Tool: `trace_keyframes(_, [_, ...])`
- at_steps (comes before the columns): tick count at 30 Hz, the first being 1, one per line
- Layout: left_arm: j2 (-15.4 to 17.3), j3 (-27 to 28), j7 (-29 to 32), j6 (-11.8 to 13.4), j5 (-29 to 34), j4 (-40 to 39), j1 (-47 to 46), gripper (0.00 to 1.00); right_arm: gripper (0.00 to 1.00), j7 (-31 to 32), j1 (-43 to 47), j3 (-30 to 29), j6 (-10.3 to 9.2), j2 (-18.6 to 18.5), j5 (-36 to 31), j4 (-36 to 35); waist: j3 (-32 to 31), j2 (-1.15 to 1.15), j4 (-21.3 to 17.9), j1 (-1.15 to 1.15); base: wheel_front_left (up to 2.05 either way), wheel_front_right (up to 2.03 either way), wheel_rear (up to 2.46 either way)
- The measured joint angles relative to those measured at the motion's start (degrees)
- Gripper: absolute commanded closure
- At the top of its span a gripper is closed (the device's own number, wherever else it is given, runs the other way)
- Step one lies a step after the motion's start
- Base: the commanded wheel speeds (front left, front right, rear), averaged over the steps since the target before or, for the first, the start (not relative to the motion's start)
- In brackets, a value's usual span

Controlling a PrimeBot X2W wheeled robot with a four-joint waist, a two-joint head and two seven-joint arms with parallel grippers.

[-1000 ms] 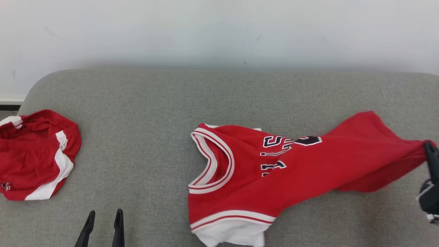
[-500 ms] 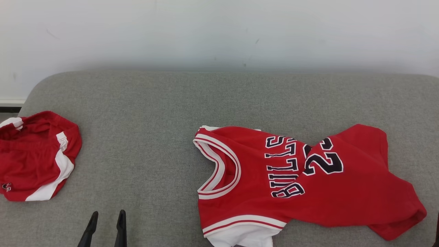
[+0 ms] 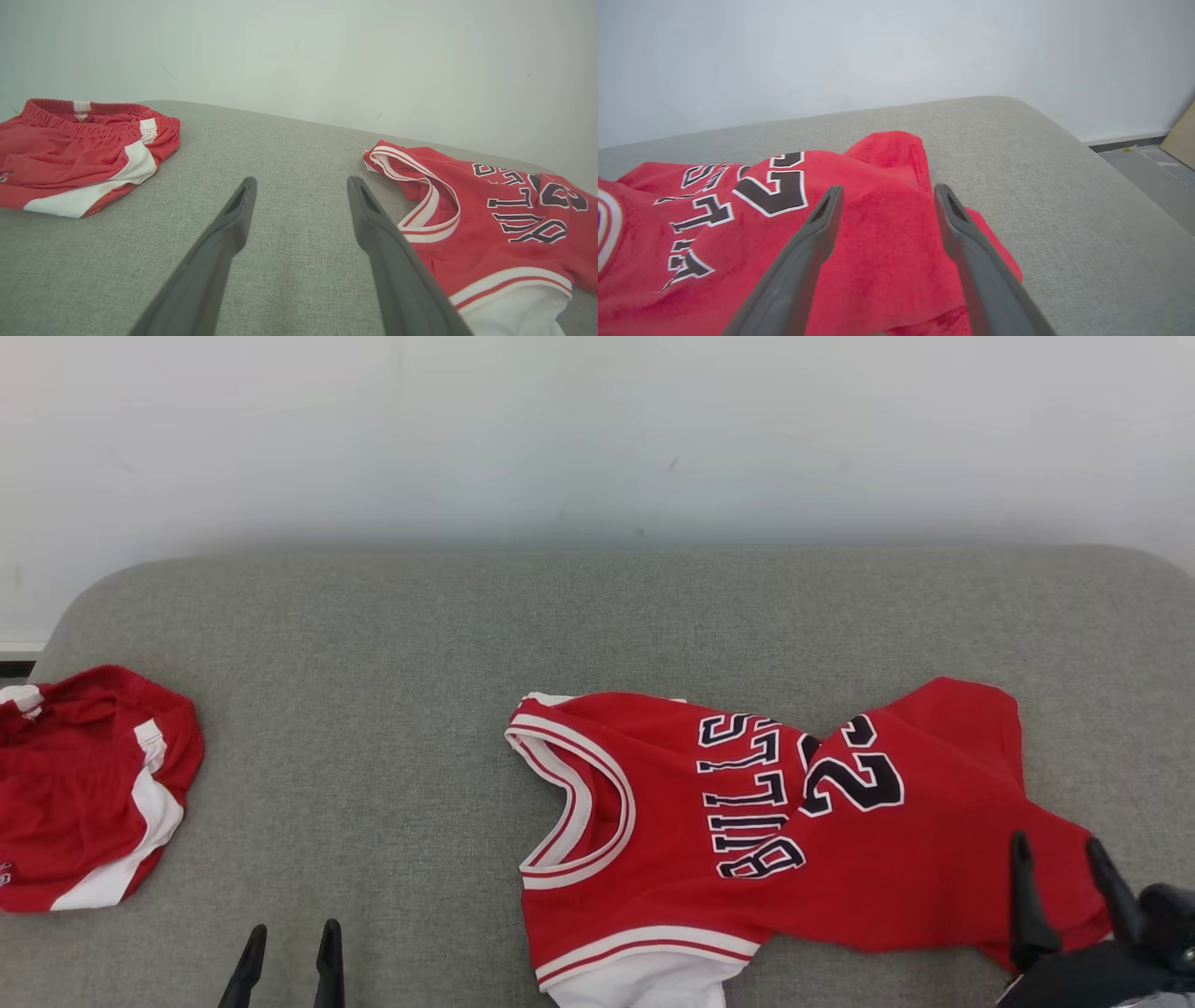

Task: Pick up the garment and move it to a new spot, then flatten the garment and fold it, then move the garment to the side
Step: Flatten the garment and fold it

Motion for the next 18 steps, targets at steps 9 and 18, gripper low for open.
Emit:
trace_keyframes(9, [-0.7,-0.3,0.0,0.0,-0.1,1.2,0.5,0.0,0.0,-6.5,5.6,11.7,0.0,-4.0,0.6,-3.2,-2.1,0.0,-0.7,0.0,0.0,0.0,0.0])
trace_keyframes(18, [-1.2,0.3,0.0,0.0,-0.3,1.5,1.3,0.0,0.0,-7.1,7.2,15.4,0.0,-7.1,2.6,-4.1,-3.0,0.0,-1.7,0.0,0.0,0.0,0.0])
